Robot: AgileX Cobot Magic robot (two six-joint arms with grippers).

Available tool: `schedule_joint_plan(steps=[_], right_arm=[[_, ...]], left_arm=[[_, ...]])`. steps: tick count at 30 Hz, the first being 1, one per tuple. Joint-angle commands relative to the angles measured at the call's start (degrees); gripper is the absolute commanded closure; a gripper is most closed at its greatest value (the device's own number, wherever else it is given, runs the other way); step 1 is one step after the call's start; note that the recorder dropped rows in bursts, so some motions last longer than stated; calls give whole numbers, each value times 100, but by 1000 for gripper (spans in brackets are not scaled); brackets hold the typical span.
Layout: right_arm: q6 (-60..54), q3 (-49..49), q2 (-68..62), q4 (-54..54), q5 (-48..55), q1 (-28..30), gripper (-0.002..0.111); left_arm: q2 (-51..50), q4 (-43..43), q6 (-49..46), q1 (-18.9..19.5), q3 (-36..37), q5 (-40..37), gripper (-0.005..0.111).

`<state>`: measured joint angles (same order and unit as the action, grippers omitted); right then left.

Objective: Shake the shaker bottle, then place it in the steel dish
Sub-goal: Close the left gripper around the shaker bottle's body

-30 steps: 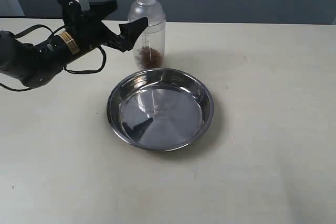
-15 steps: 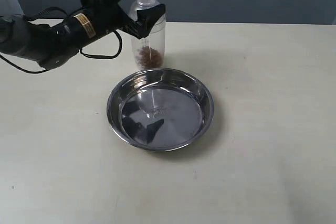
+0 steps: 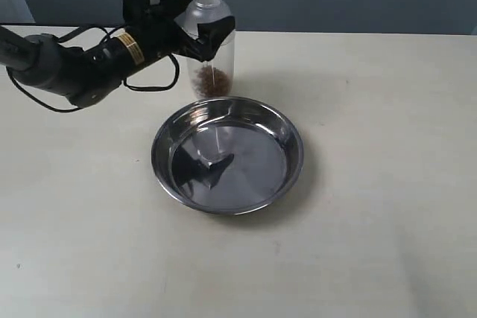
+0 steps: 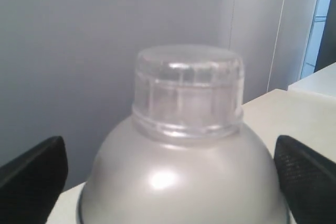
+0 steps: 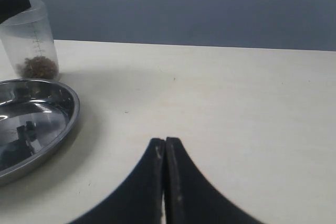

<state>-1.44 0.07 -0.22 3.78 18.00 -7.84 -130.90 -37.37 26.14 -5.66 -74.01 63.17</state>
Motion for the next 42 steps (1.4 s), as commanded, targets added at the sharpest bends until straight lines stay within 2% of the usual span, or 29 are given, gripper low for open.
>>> schedule_joint_plan(steps=[1,9,17,42], right_arm=[[-5,-7,22,-8,-51,-21,109],[-5,-7,22,-8,-51,-21,109],[-5,-7,22,-8,-51,-21,109],[-5,-7,22,-8,-51,-21,109]], left_arm=[[-169,127,21,-30,-33,173,6],[-467,-101,-96,-65,-268,185,6],[-630,-117,-135,-128,-499,-153,6],[-873,217,-575,-133,-499,107,6]])
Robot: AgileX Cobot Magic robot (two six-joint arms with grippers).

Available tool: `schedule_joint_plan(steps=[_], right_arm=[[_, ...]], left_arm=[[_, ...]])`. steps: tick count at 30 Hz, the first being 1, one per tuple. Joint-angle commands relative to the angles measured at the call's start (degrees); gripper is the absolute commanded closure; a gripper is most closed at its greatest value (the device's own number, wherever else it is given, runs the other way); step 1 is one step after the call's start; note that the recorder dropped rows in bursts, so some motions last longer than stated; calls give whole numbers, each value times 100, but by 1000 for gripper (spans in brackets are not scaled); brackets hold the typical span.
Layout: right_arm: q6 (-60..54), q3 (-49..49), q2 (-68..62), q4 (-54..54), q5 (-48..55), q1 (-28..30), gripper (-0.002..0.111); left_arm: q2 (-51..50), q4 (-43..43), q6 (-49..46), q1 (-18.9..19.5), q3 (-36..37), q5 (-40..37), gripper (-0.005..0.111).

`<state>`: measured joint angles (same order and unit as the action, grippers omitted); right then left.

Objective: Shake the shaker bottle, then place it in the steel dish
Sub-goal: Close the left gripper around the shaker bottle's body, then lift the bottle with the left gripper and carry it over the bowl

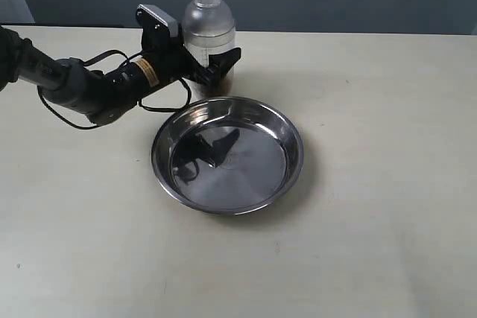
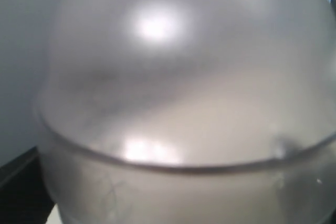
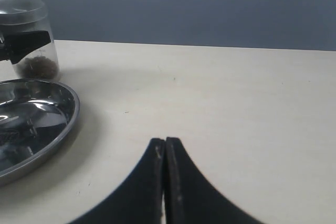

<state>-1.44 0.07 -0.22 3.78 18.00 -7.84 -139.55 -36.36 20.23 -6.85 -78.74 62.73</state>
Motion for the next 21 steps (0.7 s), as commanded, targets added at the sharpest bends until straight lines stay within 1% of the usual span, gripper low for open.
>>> schedule_joint_plan(steps=[1,4,6,9,12,17,18,19,21], right_arm=[[-5,-7,22,-8,-51,-21,109],[-5,-7,22,-8,-51,-21,109],[-5,-7,22,-8,-51,-21,109],[-5,-7,22,-8,-51,-21,109],[-5,-7,22,-8,-51,-21,109],[-5,-7,22,-8,-51,-21,109],[-5,-7,22,-8,-51,-21,109],[-5,-7,22,-8,-51,-21,109],[-5,-7,22,-8,-51,-21,109]], left_arm=[[-8,117,16,-14,-25,177,7],[-8,117,28,-14,-25,174,11],[-8,117,28,-14,-25,174,19],[-8,117,28,-34,-25,174,34],[-8,95,28,-47,-25,174,53],[-8,71,28,-69,-25,137,95],[-8,71,28,-69,-25,88,102],[-8,71,44,-69,-25,28,106],[3,113,306,-69,-25,-153,106]])
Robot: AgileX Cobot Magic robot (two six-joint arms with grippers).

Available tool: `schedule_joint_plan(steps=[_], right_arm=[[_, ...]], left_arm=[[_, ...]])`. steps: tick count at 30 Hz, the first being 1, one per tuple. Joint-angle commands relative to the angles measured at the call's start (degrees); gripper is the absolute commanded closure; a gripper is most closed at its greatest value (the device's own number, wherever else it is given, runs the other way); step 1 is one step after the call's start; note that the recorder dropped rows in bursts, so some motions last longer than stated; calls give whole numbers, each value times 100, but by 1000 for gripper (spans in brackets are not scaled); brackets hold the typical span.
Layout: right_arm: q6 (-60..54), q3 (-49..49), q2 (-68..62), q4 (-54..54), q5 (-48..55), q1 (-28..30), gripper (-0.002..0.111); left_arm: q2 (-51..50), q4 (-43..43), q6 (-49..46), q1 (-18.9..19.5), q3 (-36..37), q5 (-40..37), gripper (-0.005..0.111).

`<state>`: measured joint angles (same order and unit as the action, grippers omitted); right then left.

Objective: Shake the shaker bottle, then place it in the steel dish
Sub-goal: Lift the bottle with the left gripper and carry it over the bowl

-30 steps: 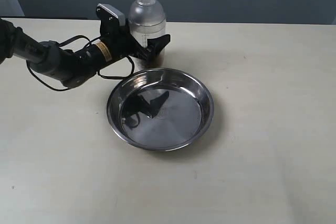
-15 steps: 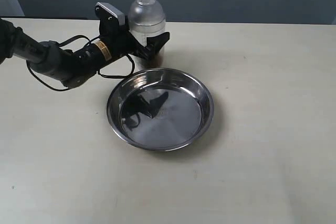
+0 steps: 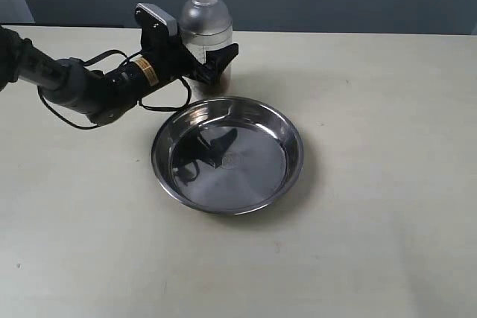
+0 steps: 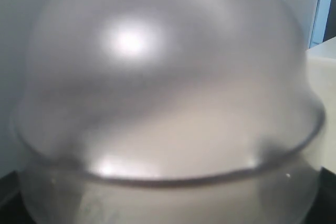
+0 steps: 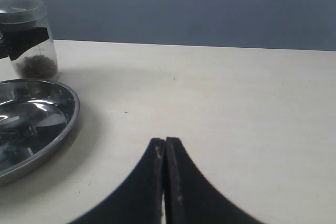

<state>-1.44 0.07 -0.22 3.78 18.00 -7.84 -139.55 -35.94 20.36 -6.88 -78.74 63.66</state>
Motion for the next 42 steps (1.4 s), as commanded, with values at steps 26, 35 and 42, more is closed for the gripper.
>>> schedule_joint_plan(steps=[26,35,42], right_arm=[[-5,-7,22,-8,-51,-21,109],[-5,-7,22,-8,-51,-21,109],[-5,-7,22,-8,-51,-21,109]], left_arm=[[4316,-825,1572,-240,3673,-50,106],[4753,-55,1587,-817,4072,-1242,106],[5332,387,977,-1058,3867,-2292,106]])
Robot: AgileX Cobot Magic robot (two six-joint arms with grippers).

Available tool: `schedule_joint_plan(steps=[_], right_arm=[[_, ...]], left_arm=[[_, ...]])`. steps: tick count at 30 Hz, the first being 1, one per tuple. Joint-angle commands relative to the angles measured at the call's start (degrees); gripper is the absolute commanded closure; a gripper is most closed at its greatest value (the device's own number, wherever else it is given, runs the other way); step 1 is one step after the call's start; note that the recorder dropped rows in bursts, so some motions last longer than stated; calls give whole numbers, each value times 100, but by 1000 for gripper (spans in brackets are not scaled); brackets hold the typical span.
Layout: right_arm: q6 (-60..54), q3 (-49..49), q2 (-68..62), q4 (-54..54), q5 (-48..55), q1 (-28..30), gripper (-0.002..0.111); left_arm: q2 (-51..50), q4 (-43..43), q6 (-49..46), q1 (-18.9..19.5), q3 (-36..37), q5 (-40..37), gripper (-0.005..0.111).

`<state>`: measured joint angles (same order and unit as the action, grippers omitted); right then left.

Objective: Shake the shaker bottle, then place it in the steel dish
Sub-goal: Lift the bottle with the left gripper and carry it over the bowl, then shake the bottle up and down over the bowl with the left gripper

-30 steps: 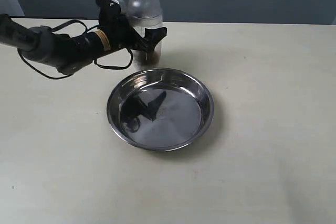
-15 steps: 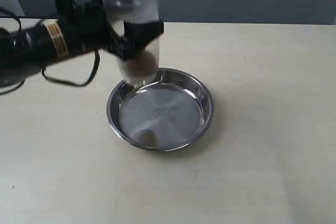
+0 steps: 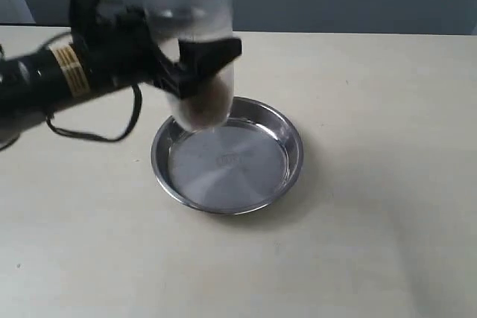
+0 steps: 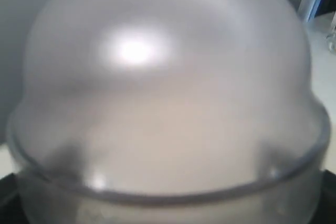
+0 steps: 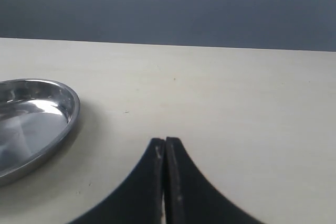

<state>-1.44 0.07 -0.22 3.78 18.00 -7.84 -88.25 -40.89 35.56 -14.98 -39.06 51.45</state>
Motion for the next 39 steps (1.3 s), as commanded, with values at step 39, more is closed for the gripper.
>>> schedule_joint_plan(steps=[39], right_arm=[[-5,-7,22,-8,-51,-21,109]], left_arm=[[840,2010,-1370,-1105,51,-1721,106]])
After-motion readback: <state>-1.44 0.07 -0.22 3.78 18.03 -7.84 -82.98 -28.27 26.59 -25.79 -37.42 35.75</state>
